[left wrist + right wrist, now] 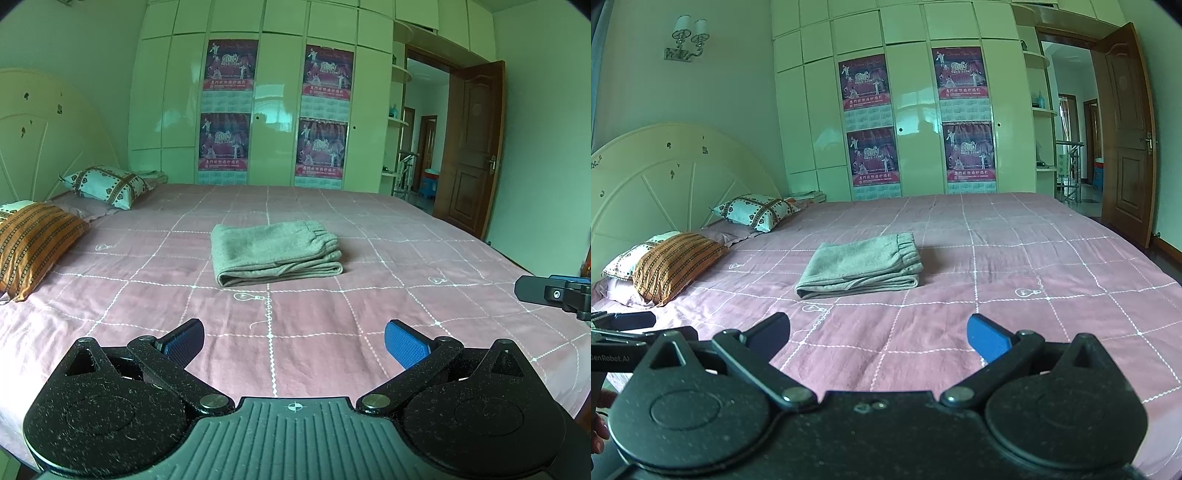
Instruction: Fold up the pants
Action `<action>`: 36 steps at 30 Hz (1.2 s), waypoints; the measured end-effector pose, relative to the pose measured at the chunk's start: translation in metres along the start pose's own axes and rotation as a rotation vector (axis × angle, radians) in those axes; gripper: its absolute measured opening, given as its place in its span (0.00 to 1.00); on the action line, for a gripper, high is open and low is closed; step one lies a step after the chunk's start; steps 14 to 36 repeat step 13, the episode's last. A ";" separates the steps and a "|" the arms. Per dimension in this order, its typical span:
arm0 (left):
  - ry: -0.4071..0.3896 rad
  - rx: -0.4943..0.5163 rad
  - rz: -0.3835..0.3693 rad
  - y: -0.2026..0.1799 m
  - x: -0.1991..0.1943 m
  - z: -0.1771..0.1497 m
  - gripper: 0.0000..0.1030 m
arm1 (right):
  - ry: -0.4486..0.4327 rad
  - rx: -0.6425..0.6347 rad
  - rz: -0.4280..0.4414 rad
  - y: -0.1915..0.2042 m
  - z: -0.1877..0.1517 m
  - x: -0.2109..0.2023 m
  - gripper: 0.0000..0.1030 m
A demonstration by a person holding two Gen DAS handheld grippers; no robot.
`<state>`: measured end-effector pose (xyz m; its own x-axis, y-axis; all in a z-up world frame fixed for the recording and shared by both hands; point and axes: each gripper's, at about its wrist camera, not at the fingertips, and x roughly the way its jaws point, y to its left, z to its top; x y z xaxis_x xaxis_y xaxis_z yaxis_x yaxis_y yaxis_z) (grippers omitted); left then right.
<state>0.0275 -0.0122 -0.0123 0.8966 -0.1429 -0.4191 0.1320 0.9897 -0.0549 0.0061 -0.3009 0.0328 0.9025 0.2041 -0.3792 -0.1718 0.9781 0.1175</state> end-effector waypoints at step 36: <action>-0.015 0.024 0.002 0.000 -0.001 0.001 1.00 | -0.005 -0.004 0.000 -0.002 0.002 -0.001 0.94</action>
